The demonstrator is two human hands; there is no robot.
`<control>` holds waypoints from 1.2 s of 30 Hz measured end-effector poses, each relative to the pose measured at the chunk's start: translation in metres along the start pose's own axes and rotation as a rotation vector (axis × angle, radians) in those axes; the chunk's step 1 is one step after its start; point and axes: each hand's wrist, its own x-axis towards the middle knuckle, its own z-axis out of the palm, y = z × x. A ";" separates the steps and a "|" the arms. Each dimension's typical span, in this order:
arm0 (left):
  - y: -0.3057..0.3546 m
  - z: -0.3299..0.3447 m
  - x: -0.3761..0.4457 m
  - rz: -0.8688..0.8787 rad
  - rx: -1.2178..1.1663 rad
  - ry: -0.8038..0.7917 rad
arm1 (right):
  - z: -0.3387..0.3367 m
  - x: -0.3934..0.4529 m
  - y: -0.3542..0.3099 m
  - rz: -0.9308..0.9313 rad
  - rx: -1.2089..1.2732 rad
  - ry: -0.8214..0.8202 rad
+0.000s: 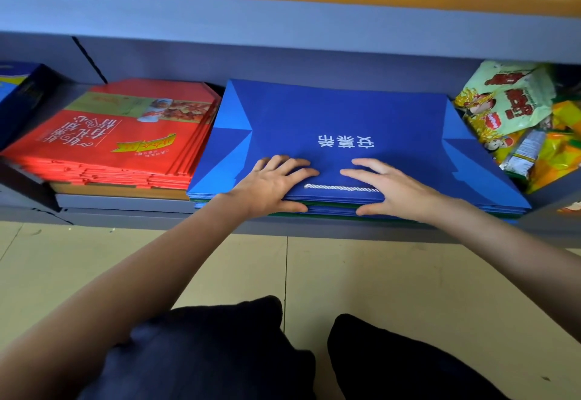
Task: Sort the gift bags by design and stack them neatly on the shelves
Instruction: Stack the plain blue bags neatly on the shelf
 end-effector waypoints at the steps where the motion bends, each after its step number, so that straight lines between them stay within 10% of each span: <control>1: 0.000 0.000 -0.002 -0.011 0.017 -0.003 | -0.002 -0.001 0.002 0.013 -0.057 -0.015; 12: -0.026 -0.002 -0.018 -0.168 0.214 -0.190 | -0.016 -0.065 0.077 0.415 -0.075 -0.041; 36: -0.019 -0.004 -0.016 -0.168 0.266 -0.247 | -0.002 -0.059 0.084 0.398 -0.289 -0.090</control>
